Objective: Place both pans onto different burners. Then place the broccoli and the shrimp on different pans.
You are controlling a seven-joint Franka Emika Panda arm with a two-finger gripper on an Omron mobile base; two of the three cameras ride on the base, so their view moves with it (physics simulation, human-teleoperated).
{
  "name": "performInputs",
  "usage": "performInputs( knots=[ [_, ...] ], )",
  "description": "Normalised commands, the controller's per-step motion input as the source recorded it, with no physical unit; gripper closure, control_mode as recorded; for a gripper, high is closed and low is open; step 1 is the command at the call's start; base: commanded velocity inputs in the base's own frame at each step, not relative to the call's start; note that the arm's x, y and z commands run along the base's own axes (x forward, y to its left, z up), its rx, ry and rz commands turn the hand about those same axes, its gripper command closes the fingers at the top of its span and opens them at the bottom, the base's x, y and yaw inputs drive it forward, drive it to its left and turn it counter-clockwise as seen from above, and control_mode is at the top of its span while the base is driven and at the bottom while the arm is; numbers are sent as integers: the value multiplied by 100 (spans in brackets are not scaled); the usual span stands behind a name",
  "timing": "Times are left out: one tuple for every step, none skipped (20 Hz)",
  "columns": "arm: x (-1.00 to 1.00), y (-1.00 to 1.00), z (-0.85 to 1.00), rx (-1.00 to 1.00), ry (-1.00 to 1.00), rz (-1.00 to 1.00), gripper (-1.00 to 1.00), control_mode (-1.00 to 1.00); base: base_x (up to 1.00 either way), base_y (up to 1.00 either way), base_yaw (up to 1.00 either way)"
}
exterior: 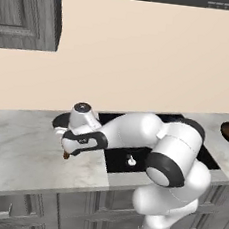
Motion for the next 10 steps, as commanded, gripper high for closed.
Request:
performInputs(
  knots=[
    [2,14,-9,0,2,0,-100,-100,0,0,0],
    [8,14,-13,0,1,0,-100,-100,0,0,0],
    [6,11,-19,0,0,0,-100,-100,0,0,0],
    [5,7,-21,0,0,0,-100,-100,0,0,0],
    [6,9,-23,0,0,0,-100,-100,0,0,0],
    [6,6,-26,0,0,0,-100,-100,0,0,0],
    [7,4,-26,0,0,0,-100,-100,0,0,0],
    [6,1,-26,0,0,0,-100,-100,0,0,0],
    [3,2,-26,0,0,0,-100,-100,0,0,0],
    [1,4,-21,0,0,0,-100,-100,0,0,0]
  ],
)
